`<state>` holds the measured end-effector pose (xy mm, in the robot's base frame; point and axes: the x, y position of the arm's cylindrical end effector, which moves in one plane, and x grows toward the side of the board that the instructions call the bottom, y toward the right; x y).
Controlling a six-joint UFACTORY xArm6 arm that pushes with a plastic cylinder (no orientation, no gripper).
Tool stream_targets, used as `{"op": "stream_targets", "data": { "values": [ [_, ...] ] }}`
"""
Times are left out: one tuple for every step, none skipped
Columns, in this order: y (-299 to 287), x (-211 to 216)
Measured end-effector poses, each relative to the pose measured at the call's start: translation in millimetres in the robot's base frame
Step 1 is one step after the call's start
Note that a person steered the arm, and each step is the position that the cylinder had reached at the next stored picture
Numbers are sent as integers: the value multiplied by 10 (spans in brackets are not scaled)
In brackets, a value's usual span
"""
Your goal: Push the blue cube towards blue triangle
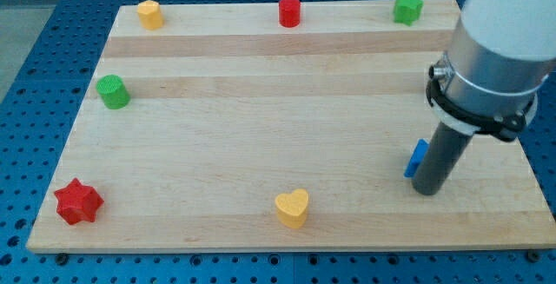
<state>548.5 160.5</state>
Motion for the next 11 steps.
{"op": "stream_targets", "data": {
  "values": [
    [69,-84],
    [507,-226],
    [668,-654],
    [892,-1109],
    [1134,-1495],
    [995,-1803],
    [641,-1755],
    [579,-1490],
    [546,-1386],
    [349,-1294],
    [343,-1181]
  ]
}}
